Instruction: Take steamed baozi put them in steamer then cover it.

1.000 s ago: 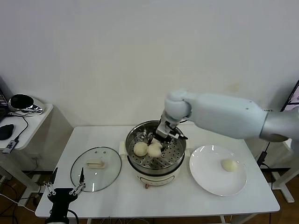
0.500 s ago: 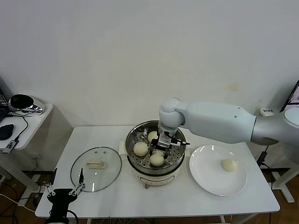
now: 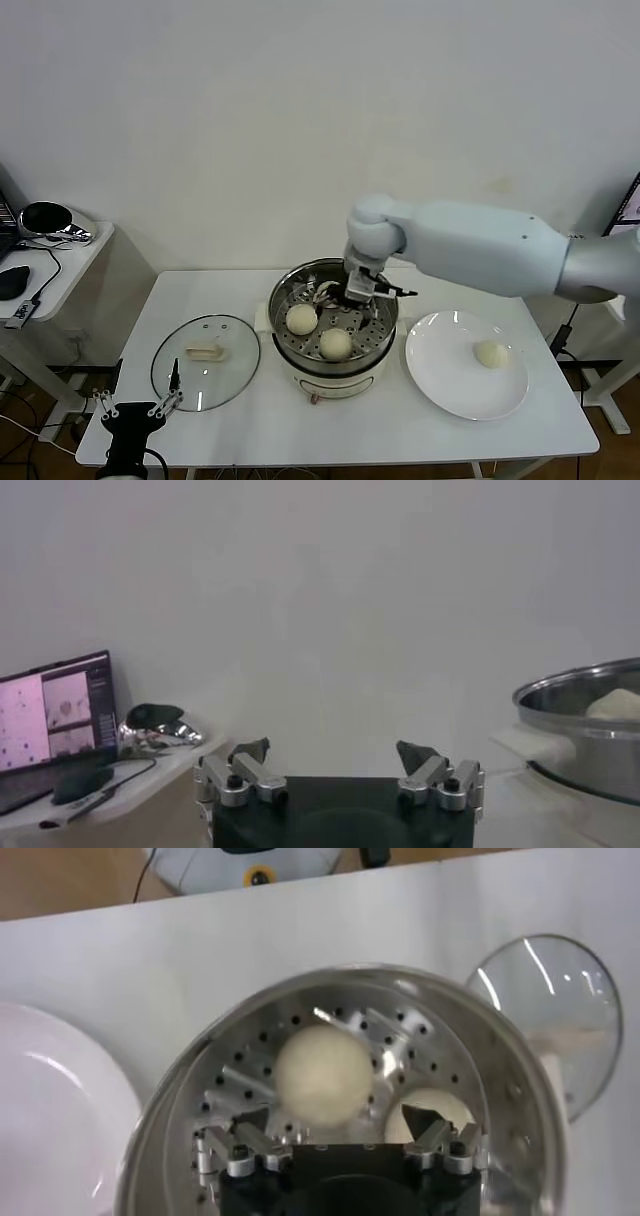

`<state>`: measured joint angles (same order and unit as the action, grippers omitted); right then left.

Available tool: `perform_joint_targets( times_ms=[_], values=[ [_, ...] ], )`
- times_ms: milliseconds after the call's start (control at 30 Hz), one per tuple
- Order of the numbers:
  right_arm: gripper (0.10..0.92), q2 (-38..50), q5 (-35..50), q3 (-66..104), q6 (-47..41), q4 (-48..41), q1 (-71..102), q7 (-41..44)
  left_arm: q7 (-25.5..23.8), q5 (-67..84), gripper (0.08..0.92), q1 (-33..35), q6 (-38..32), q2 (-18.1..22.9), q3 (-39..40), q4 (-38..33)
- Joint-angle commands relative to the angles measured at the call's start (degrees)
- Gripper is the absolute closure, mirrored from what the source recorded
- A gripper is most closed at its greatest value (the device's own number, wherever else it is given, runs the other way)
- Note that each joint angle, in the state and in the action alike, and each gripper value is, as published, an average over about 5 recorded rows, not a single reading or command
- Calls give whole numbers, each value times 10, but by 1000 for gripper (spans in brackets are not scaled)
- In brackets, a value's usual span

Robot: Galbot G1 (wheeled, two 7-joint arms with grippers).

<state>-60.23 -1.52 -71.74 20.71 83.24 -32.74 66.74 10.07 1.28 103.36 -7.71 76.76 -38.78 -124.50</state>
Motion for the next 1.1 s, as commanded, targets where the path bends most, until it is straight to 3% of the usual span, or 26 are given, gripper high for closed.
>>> perform_joint_targets(
  times_ms=[33, 233, 367, 667, 1100],
  values=[
    [203, 109, 51, 23, -141, 35, -42, 12, -1, 1, 177, -1, 0, -3, 1, -2],
    [203, 236, 53, 39, -305, 83, -41, -4, -1, 0, 177, -6, 1, -8, 7, -1],
    [203, 314, 24, 64, -351, 97, -4, -7, -1, 0, 177, -8, 1, -9, 12, 2],
    [203, 381, -46, 175, -321, 41, 157, -5, -2, -2, 177, -8, 1, -14, 15, 5],
    [203, 350, -139, 401, -262, -69, 427, -14, -3, -2, 177, -6, 3, -13, 9, 12]
  ],
)
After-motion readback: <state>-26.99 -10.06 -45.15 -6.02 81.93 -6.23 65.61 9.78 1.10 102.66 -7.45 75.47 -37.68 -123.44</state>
